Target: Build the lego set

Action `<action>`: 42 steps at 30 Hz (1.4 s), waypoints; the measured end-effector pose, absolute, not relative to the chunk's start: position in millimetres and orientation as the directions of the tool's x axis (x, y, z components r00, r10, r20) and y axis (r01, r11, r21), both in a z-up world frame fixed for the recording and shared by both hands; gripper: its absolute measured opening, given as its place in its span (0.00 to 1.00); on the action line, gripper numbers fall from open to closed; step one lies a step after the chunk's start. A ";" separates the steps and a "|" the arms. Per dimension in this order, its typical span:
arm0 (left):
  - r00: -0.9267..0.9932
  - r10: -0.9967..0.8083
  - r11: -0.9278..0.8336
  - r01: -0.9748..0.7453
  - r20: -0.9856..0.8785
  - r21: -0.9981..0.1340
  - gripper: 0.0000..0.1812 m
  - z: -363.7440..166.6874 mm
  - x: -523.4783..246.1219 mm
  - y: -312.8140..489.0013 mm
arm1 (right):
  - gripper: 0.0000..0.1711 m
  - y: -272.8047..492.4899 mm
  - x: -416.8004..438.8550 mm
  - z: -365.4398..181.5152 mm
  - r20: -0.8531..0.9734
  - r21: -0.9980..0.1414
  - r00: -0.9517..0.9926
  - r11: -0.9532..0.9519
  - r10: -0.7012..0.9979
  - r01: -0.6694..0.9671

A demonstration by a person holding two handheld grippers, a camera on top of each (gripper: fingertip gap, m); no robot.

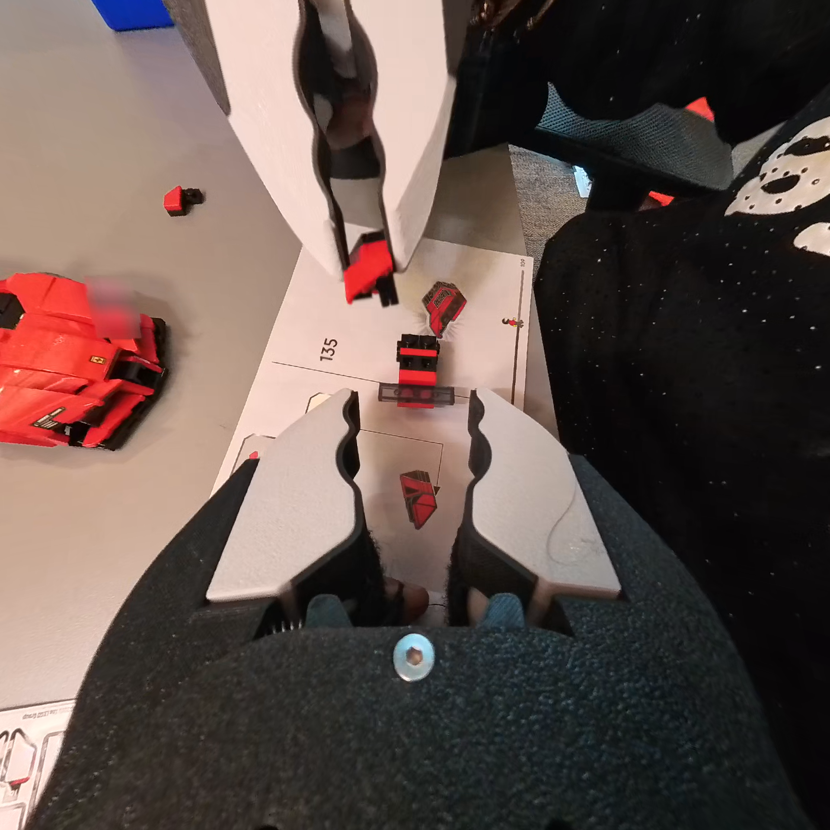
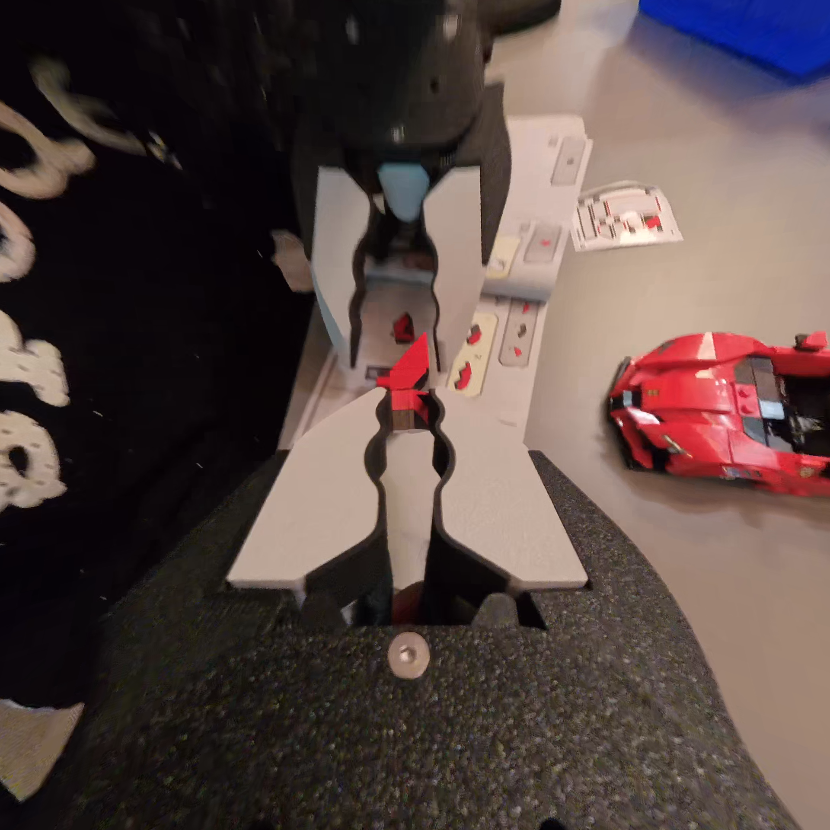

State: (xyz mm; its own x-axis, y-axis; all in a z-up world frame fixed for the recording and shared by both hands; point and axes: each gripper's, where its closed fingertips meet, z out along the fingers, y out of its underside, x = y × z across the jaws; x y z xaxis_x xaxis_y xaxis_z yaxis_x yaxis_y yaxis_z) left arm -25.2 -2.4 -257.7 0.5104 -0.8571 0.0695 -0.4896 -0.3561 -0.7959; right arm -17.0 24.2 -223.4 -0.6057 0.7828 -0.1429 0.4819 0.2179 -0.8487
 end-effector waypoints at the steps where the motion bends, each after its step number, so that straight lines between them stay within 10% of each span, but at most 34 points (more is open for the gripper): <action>1: 0.511 -0.857 -0.357 -0.490 0.071 -0.795 0.26 -257.8 -25.2 -2.4 | 0.09 23.2 -18.5 -215.5 -0.184 -0.869 -0.608 0.161 0.772 0.468; 12: 0.508 -0.857 -0.356 -0.476 0.079 -0.804 0.24 -255.7 -25.3 -2.5 | 0.09 26.0 -20.7 -169.7 -0.394 -0.908 -0.643 -0.171 0.657 0.381; 24: 0.507 -0.859 -0.354 -0.495 0.067 -0.793 0.24 -258.7 -24.7 -2.8 | 0.09 62.7 -6.6 -253.3 -0.059 -0.635 -0.442 0.308 0.895 0.708; 42: 0.512 -0.858 -0.358 -0.521 0.052 -0.775 0.22 -263.1 -24.7 -2.3 | 0.13 64.4 -4.3 -266.1 -0.016 -0.559 -0.439 0.356 0.898 0.749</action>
State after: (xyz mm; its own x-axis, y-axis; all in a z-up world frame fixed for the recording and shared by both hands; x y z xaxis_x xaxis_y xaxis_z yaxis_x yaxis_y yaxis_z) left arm -24.7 -2.3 -263.1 0.5116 -0.8576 0.0519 -0.5212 -0.3578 -0.7748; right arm -4.3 64.4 -266.1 -0.4390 0.8983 -0.0161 0.7491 0.3561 -0.5586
